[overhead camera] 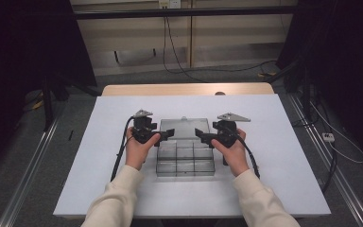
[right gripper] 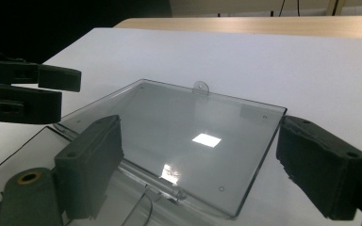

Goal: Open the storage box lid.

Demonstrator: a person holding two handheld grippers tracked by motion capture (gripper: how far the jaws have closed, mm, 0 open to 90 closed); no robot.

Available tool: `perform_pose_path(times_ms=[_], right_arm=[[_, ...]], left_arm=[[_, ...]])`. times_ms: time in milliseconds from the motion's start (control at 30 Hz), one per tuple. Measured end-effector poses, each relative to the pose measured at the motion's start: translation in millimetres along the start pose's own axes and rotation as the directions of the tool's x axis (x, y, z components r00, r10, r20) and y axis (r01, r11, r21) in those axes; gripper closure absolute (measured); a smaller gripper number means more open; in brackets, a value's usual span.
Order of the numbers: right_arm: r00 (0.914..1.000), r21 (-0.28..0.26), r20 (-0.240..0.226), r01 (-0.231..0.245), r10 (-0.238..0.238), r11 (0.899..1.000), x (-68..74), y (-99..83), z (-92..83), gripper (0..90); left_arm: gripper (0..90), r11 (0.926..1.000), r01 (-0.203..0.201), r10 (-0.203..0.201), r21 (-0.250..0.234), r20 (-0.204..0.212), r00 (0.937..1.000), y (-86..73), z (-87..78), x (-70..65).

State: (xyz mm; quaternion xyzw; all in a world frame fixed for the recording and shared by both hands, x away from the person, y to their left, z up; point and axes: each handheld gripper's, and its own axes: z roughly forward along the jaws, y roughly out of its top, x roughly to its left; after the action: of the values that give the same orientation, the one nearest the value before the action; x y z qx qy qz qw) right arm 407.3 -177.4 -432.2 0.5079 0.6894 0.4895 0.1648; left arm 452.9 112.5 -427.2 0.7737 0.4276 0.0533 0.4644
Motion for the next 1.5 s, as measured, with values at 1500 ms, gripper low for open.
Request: perform_pose_path(times_ms=[1500], right_arm=[[0.9768,0.066,-0.125,0.183,-0.174,0.981,-3.4,-23.9,-67.9,12.1]], left_arm=[[6.2,0.9912,-0.128,0.129,-0.036,0.054,0.9901,-28.1,-66.1,-1.3]])
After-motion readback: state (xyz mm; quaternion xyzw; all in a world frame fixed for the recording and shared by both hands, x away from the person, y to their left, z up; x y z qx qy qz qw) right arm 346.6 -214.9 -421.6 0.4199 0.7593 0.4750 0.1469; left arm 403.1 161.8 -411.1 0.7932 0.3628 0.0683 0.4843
